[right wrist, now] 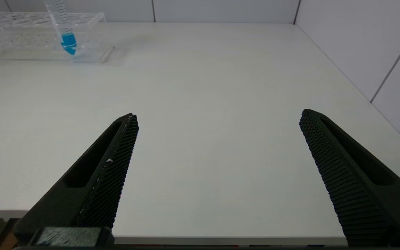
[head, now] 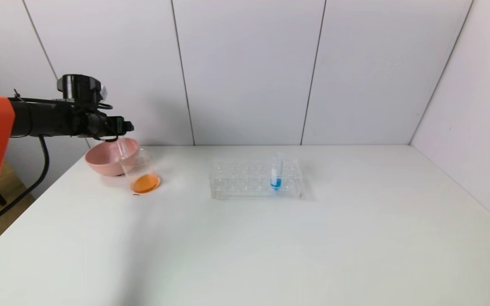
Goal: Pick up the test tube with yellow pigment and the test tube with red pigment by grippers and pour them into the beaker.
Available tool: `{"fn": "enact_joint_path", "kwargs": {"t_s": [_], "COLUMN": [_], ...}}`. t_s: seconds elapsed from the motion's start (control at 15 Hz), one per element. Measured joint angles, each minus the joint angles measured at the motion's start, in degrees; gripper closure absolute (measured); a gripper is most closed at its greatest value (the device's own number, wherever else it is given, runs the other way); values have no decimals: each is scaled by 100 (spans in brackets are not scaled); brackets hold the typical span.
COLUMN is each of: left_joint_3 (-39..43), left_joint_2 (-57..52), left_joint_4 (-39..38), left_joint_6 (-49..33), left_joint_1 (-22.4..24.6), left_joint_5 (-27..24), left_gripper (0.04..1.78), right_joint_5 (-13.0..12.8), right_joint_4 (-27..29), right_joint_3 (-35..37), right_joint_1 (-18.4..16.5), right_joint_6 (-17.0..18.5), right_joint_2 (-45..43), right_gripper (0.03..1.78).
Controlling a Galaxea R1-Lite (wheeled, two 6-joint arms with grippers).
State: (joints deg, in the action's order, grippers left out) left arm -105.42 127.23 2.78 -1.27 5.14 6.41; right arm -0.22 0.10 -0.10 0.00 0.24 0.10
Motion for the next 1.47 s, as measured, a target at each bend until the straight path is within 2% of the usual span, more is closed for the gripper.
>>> {"fn": "enact_joint_path", "kwargs": {"t_s": [0.33, 0.93, 1.27, 1.47], "left_joint_3": [686, 3228, 4079, 4680], "left_joint_2": [-1335, -5274, -6952, -7949], "left_joint_4": [-6, 28, 185, 218], "left_joint_6": [201, 623, 1257, 1428], "left_joint_1": [-116, -391, -433, -435], "left_joint_5": [-2, -157, -1453, -1922], "left_gripper": [6, 6, 6, 6], "right_joint_5": [0, -2, 0, 0], "right_joint_4": [-2, 0, 0, 0], "right_joint_3": [0, 0, 0, 0], "right_joint_1": [0, 0, 0, 0], "right_joint_6": [2, 0, 0, 0], "right_joint_2": [0, 0, 0, 0], "right_gripper": [11, 11, 11, 11]}}
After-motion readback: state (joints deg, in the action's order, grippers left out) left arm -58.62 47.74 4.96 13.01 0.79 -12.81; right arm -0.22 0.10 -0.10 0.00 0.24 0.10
